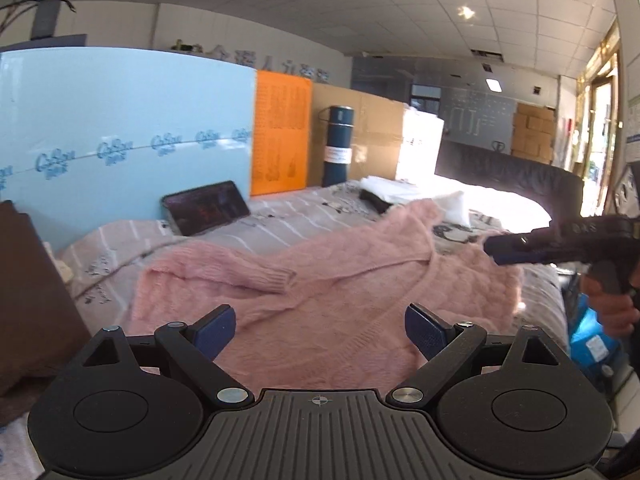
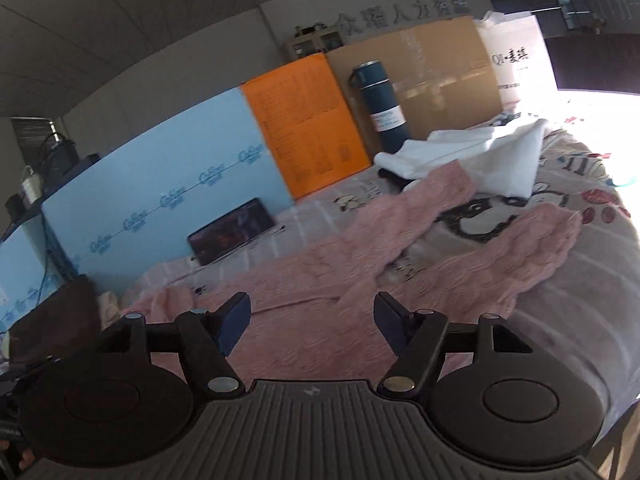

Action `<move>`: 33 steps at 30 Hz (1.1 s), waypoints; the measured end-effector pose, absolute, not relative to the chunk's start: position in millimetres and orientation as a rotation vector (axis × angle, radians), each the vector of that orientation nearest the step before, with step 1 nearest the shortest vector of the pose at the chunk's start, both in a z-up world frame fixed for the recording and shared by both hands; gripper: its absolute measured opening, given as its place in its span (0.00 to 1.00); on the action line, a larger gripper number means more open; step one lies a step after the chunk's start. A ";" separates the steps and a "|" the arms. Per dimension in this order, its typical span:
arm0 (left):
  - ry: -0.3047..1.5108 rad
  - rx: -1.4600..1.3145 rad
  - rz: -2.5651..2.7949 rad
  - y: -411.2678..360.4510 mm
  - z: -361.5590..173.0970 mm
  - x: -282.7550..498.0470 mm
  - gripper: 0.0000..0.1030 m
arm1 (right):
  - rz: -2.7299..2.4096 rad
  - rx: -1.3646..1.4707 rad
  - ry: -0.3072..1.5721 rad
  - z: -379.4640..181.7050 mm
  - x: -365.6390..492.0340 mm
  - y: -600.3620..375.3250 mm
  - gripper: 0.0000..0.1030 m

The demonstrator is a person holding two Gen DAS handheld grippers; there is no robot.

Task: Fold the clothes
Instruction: 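Pinch the sweater body with the right gripper and smooth it flat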

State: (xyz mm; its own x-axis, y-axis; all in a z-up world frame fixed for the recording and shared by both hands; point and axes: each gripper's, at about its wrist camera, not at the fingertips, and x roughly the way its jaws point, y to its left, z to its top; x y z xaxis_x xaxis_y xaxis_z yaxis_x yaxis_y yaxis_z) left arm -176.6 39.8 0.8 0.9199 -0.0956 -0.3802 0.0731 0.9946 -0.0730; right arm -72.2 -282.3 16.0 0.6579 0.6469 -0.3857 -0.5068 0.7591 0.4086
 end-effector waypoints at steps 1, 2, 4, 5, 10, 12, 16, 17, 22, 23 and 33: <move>0.385 -0.055 -0.041 46.4 1.9 -177.8 0.91 | 0.691 0.241 0.565 12.8 -76.3 -268.0 0.64; 0.377 -0.052 0.005 52.9 2.9 -179.0 0.91 | 0.719 0.204 0.589 9.6 -80.4 -253.7 0.64; 0.358 -0.087 0.036 64.3 5.6 -182.6 0.91 | 0.775 0.131 0.636 3.2 -88.6 -225.1 0.62; 0.349 -0.106 0.050 69.9 7.0 -184.5 0.91 | 0.797 0.098 0.653 -0.2 -92.7 -213.8 0.51; 0.300 -0.198 0.120 98.0 14.0 -193.8 0.91 | 0.837 0.043 0.608 -8.6 -110.4 -204.9 0.14; 0.297 -0.202 0.100 96.7 14.0 -194.3 0.91 | 0.832 0.101 0.555 0.2 -115.4 -216.3 0.13; 0.304 -0.184 0.037 86.5 12.5 -193.3 0.91 | 0.752 0.186 0.400 25.1 -124.4 -244.4 0.13; 0.305 -0.181 0.005 83.3 11.7 -193.2 0.91 | 0.735 0.184 0.375 28.8 -125.4 -247.7 0.13; 0.322 -0.128 -0.145 61.9 7.1 -192.7 0.94 | 0.701 0.123 0.399 16.2 -116.2 -239.5 0.13; 0.332 -0.097 -0.158 55.7 5.0 -192.0 0.95 | 0.684 0.108 0.407 11.6 -113.8 -236.1 0.14; 0.560 0.202 -0.123 16.7 -28.9 -173.3 0.98 | 0.491 -0.156 0.416 -6.7 -96.6 -204.8 0.59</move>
